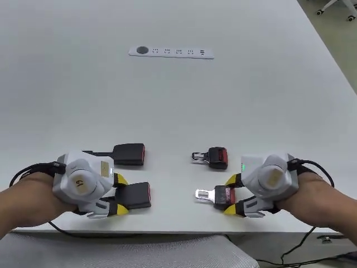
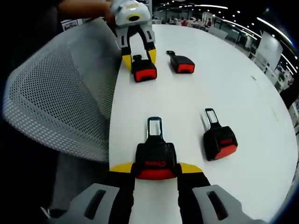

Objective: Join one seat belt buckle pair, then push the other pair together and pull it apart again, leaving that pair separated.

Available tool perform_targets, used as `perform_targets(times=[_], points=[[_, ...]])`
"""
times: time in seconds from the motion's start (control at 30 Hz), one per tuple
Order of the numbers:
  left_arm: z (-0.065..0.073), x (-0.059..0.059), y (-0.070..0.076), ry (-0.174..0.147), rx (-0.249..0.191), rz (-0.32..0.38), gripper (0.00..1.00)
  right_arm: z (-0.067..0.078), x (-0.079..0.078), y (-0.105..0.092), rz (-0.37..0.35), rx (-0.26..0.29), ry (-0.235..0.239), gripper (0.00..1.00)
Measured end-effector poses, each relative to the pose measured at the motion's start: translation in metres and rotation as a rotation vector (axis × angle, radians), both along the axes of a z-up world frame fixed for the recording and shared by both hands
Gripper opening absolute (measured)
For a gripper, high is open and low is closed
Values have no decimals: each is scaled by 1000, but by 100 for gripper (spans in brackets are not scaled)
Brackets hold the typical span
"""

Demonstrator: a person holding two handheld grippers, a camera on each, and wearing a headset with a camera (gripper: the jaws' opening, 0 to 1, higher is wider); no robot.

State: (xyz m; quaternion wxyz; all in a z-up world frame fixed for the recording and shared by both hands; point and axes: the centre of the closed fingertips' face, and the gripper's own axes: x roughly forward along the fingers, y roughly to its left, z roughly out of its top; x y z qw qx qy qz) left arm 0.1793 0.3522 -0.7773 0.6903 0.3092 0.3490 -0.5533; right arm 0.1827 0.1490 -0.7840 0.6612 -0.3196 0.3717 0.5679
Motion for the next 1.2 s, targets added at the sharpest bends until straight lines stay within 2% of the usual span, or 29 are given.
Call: perform_targets(times=[0.43, 0.6, 1.2], points=[[-2, -1, -2, 11, 33, -32, 33, 0, 2, 8, 3, -3, -4, 32], [-3, 0, -2, 23, 42, -51, 33, 3, 4, 25, 10, 31, -13, 32], [-2, -1, -4, 41, 68, -77, 33, 1, 0, 85, 72, 82, -9, 32]])
